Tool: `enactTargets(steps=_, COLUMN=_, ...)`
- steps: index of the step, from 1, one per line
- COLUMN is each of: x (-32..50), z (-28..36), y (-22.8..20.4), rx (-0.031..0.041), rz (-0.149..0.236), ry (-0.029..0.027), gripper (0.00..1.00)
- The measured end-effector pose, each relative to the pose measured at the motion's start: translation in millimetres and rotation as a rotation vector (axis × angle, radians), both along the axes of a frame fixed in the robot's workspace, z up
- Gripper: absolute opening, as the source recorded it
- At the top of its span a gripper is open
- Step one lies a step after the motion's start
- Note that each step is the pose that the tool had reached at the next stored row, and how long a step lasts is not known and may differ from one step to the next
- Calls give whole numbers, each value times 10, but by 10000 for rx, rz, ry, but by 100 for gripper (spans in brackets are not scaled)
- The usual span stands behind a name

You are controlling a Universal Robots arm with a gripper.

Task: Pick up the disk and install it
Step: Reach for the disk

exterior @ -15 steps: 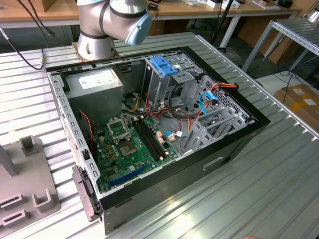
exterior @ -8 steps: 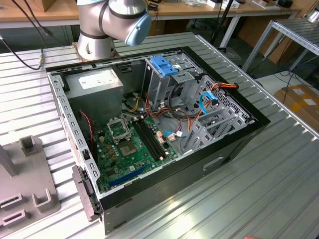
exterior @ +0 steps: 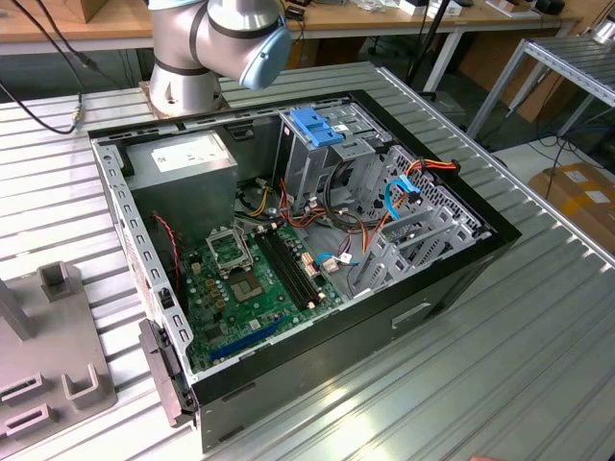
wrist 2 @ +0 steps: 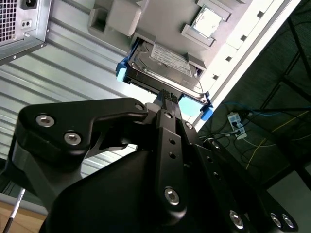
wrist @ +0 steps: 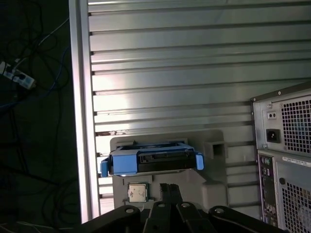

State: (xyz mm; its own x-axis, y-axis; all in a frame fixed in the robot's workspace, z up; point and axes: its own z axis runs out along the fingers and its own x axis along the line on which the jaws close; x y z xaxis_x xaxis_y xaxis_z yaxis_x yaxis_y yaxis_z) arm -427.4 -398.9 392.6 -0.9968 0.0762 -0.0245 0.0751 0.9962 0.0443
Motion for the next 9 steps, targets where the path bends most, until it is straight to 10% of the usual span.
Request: enactTargets(steps=9, x=-23, z=0, y=0, rx=0, rz=0, ry=1, gripper=11)
